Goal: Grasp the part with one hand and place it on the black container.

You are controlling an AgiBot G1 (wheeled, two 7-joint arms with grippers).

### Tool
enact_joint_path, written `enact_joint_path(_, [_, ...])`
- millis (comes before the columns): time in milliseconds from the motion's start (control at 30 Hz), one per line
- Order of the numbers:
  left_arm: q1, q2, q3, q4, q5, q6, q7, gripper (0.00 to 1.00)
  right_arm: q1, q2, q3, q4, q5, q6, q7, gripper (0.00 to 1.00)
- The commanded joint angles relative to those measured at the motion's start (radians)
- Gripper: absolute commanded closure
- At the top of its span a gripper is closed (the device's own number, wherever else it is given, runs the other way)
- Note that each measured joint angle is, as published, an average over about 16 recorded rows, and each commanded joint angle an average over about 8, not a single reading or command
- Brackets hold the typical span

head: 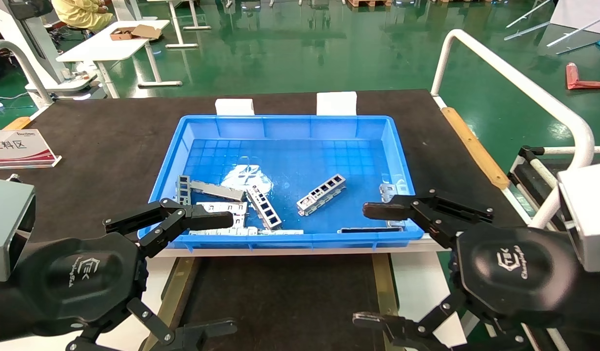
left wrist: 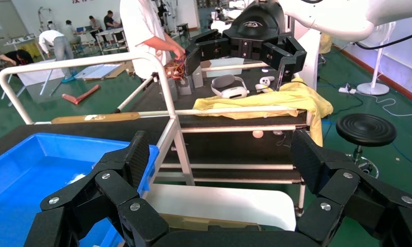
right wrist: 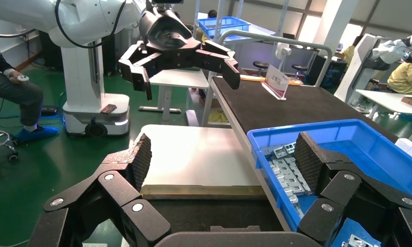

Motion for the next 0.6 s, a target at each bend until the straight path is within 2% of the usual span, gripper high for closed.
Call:
enact_joint_path(33, [0.000,0.000,0.000,0.000,0.000,0.000,0.000,0.00,0.000,0.000,0.000,0.000,0.000,0.000,0.000,0.00])
enact_joint_path(600, [0.000,0.000,0.000,0.000,0.000,0.000,0.000,0.00,0.000,0.000,0.000,0.000,0.000,0.000,0.000,0.00])
